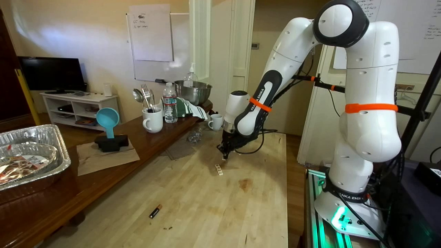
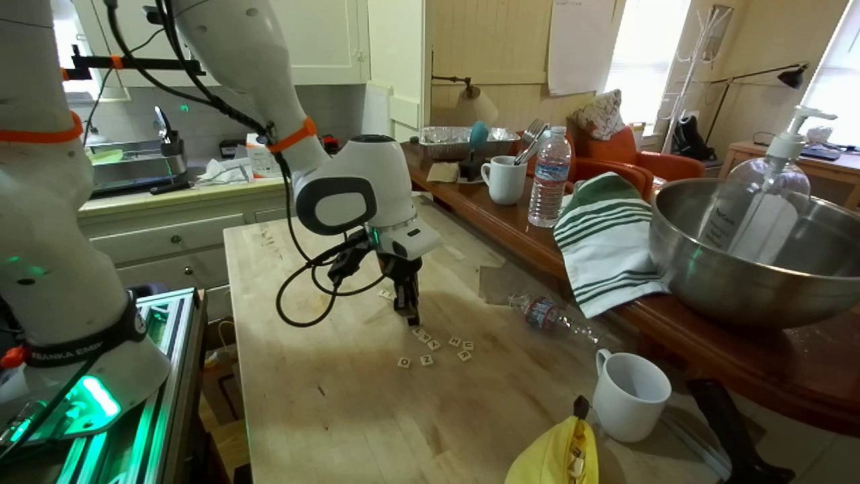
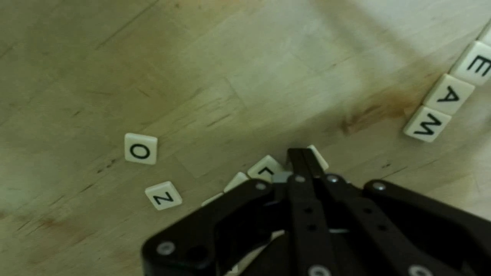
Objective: Put an item on the table next to the aligned items
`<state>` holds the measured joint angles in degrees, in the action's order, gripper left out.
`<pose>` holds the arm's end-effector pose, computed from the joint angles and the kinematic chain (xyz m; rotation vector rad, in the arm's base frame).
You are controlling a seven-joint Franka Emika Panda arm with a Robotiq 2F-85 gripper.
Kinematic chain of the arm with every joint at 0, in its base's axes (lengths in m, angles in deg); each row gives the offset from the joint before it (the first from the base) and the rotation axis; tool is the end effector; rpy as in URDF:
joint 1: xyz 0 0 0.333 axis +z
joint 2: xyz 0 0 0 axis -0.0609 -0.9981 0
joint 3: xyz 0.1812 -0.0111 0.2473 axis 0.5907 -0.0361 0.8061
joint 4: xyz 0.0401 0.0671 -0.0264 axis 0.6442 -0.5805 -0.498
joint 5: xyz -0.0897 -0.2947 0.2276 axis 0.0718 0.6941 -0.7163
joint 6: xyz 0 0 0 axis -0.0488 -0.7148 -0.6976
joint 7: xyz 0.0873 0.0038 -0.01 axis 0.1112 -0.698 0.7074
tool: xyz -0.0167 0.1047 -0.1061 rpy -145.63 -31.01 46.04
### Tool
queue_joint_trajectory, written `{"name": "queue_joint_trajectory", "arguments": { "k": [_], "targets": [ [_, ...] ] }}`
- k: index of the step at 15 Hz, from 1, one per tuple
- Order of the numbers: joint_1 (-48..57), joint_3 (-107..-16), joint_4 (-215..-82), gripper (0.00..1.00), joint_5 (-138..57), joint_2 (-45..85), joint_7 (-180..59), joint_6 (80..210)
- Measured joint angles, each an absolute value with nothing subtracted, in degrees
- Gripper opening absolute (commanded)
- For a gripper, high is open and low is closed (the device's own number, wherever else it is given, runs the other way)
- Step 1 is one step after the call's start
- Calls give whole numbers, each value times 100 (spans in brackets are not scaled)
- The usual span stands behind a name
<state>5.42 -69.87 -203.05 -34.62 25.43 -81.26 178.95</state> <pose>0.4621 -0.0833 0.1731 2.9813 -0.7248 0.2971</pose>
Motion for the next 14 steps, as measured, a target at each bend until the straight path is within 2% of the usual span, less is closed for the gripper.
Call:
{"name": "queue_joint_trajectory", "arguments": {
  "k": [14],
  "targets": [
    [734, -6980, -20283, 0, -3748, 2677, -8609, 17832]
  ]
}}
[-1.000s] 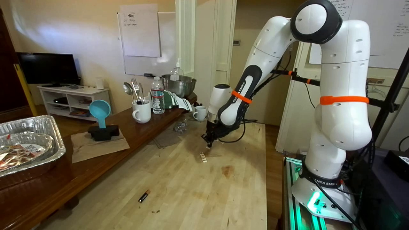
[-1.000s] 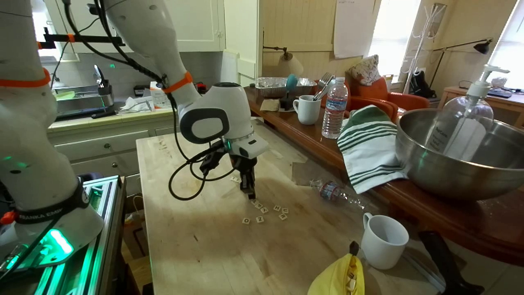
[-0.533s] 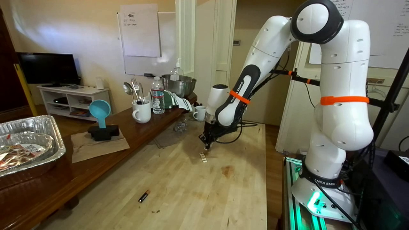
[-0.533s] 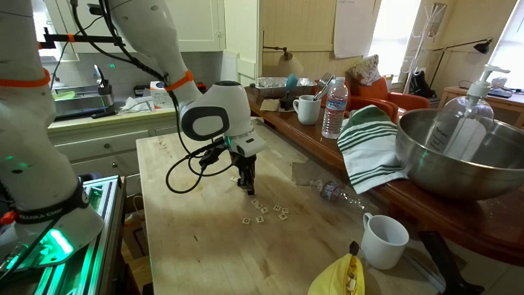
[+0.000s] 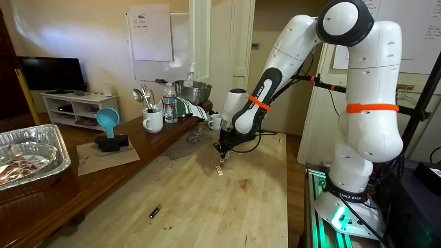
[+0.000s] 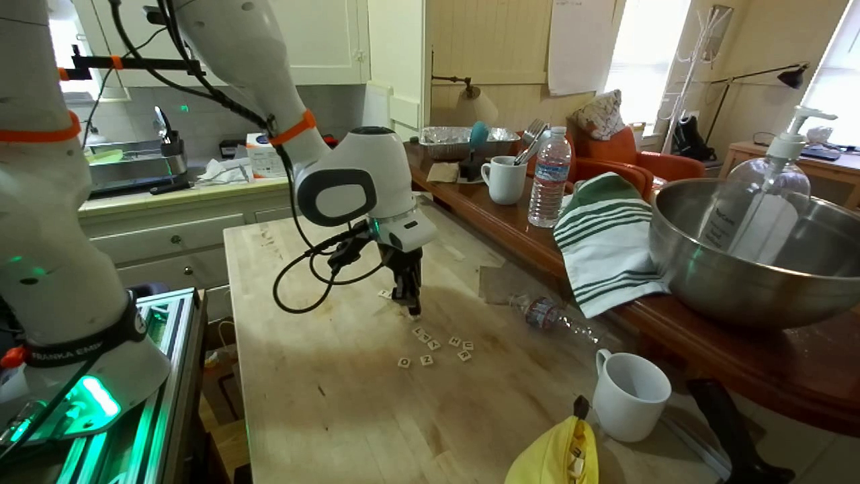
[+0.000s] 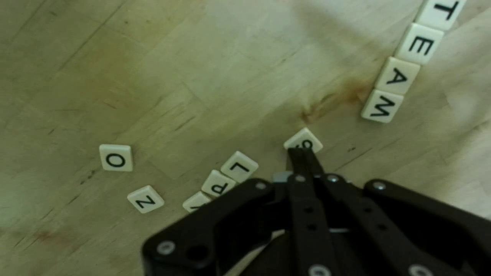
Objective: Put an item on the table next to the aligned items
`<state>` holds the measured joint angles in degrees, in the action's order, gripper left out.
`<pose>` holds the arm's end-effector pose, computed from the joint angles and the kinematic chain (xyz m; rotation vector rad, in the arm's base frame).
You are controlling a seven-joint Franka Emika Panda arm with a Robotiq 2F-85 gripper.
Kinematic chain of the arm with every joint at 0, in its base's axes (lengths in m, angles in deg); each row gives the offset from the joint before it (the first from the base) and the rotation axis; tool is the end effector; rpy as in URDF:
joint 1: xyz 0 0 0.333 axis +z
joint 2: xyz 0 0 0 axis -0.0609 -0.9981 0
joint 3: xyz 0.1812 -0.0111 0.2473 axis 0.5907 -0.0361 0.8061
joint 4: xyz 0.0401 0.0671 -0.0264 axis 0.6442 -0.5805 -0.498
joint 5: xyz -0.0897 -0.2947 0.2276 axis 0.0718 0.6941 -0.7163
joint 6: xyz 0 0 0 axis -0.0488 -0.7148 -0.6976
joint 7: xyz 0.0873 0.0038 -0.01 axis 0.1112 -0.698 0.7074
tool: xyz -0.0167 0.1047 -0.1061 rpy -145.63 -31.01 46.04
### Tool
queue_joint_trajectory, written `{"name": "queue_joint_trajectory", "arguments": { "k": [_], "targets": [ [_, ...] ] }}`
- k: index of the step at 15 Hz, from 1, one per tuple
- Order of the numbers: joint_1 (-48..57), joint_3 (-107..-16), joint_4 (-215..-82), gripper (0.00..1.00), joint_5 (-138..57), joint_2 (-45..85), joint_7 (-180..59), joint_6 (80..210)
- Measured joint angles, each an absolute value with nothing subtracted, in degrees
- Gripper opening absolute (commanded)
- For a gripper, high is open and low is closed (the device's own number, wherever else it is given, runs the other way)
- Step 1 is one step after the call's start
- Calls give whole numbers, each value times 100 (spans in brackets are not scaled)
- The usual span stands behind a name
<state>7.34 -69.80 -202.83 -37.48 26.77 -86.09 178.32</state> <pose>0.4684 -0.0699 0.1842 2.9700 -0.8801 0.3259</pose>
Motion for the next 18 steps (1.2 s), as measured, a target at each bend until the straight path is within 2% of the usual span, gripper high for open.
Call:
{"name": "queue_joint_trajectory", "arguments": {
  "k": [7, 18],
  "targets": [
    [620, -6763, -20299, 0, -3764, 2954, -7858, 17832],
    [-13, -6046, -20295, 0, -4259, 2907, -4567, 17832]
  ]
}}
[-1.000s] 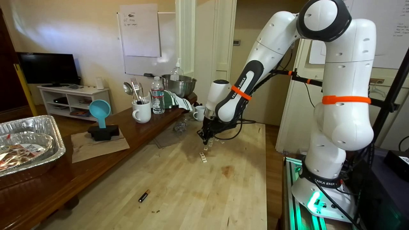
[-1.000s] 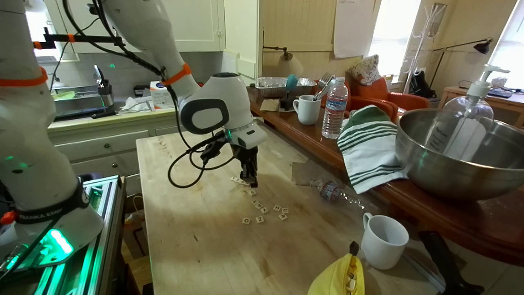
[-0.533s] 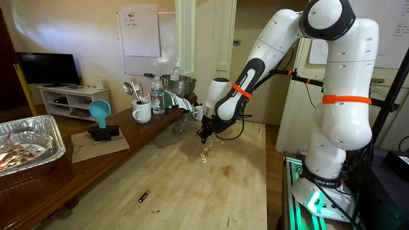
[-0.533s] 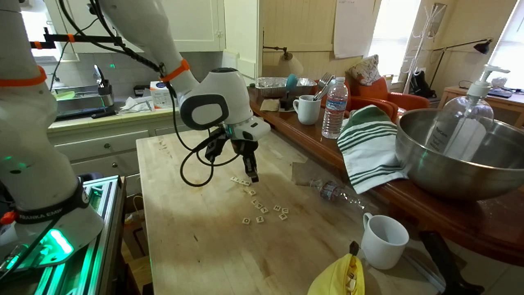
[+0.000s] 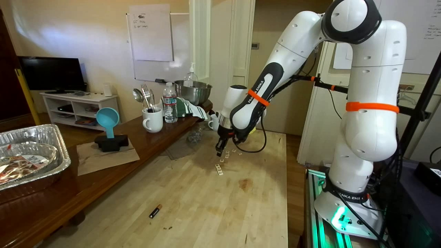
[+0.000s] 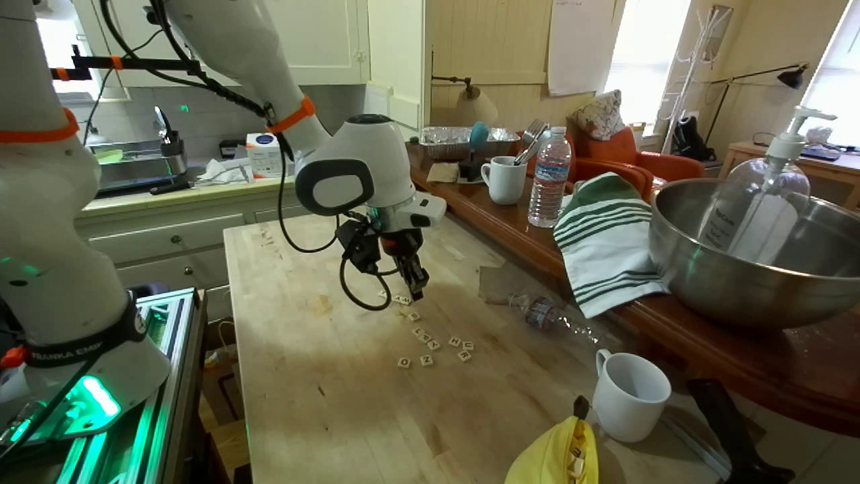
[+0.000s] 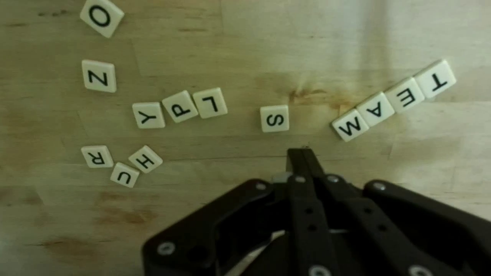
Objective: Put an item on the table next to the aligned items
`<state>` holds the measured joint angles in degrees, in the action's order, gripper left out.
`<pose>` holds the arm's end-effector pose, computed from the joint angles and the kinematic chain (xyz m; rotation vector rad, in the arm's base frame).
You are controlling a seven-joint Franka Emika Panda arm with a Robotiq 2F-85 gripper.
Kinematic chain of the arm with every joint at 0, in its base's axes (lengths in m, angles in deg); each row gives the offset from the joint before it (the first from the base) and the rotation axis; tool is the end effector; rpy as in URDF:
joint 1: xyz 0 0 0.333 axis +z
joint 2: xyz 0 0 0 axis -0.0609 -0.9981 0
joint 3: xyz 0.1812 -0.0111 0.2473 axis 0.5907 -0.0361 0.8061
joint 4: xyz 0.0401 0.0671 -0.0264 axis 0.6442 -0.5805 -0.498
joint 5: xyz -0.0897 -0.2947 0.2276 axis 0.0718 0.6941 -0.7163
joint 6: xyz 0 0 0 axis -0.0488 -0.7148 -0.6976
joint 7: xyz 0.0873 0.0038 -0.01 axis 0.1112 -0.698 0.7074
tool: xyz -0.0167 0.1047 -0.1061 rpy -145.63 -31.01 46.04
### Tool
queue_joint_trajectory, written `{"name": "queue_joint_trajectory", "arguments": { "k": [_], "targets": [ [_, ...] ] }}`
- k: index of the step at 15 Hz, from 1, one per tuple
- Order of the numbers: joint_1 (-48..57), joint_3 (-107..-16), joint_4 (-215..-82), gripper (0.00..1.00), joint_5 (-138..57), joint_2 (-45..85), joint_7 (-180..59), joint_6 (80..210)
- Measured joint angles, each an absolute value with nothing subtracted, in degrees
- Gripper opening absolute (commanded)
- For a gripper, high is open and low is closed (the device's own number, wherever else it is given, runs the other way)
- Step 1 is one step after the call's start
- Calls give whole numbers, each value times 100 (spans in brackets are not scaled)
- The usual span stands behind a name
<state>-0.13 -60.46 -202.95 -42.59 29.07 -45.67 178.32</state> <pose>0.4747 -0.0567 0.2010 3.0741 0.1097 0.3603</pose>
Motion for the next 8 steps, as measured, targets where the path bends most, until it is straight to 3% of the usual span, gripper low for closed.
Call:
{"name": "queue_joint_trajectory", "arguments": {
  "k": [8],
  "targets": [
    [-465, -5835, -20194, 0, -4264, 2660, -3078, 17848]
  ]
}}
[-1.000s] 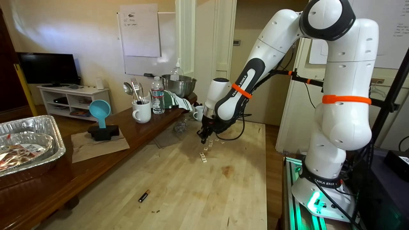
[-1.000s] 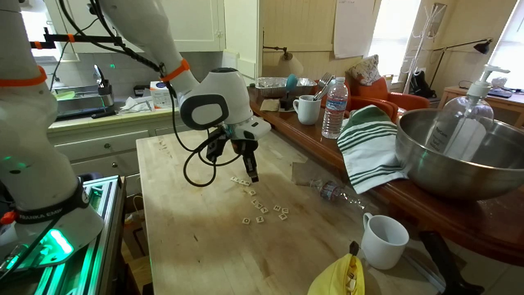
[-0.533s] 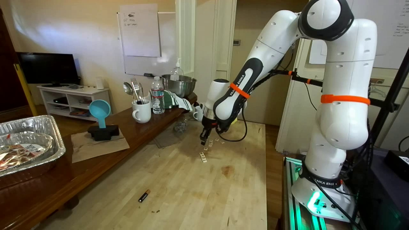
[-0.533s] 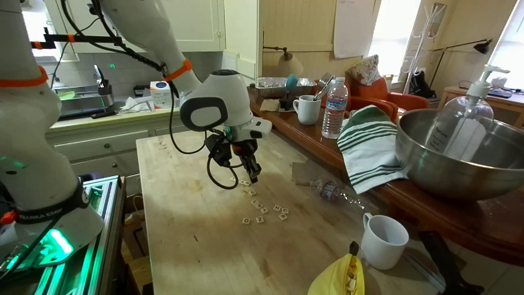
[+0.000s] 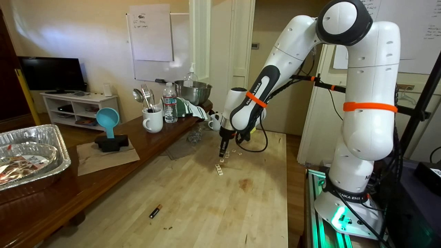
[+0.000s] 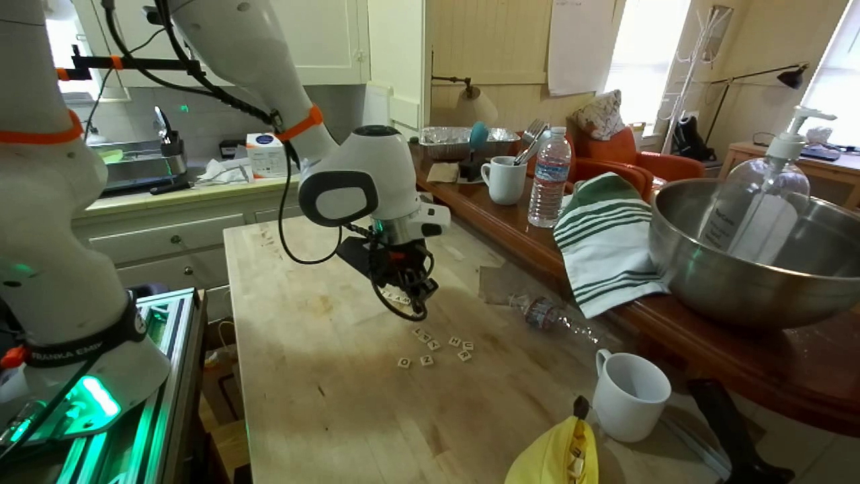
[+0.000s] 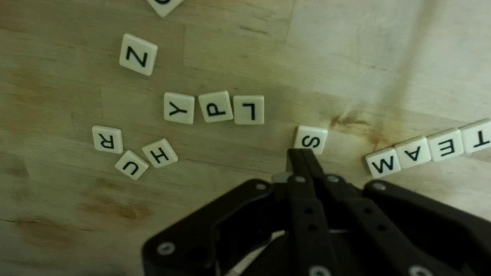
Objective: Put an item on the table next to the aligned items
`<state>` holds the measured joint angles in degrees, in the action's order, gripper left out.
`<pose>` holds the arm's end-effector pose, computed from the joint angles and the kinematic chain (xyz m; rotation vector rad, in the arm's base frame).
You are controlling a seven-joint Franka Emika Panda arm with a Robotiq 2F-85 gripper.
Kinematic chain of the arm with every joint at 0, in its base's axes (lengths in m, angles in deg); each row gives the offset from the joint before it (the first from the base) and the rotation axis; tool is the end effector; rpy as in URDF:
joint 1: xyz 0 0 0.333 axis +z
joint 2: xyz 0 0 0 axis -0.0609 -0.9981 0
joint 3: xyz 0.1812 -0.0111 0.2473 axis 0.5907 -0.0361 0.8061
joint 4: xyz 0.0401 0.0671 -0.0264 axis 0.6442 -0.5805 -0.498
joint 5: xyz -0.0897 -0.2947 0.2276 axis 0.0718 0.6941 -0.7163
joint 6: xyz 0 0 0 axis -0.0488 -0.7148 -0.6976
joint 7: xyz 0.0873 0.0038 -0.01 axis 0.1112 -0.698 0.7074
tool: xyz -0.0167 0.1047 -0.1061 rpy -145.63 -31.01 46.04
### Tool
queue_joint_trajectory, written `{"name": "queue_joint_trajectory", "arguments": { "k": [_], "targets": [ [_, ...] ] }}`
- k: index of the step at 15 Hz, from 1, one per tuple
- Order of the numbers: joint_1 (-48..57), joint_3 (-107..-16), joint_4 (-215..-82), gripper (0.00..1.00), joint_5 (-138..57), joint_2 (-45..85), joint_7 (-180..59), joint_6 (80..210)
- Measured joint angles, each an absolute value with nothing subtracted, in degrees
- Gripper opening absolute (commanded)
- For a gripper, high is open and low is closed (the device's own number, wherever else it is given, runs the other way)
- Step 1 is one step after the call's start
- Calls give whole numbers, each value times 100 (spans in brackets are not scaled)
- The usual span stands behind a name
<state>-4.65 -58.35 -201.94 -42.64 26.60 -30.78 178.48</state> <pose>0.4738 -0.0766 0.1868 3.0258 0.4383 0.3119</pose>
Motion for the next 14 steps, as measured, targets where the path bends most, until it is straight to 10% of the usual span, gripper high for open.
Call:
{"name": "queue_joint_trajectory", "arguments": {
  "k": [14],
  "targets": [
    [-860, -5449, -20128, 0, -4364, 2417, -2625, 18005]
  ]
}}
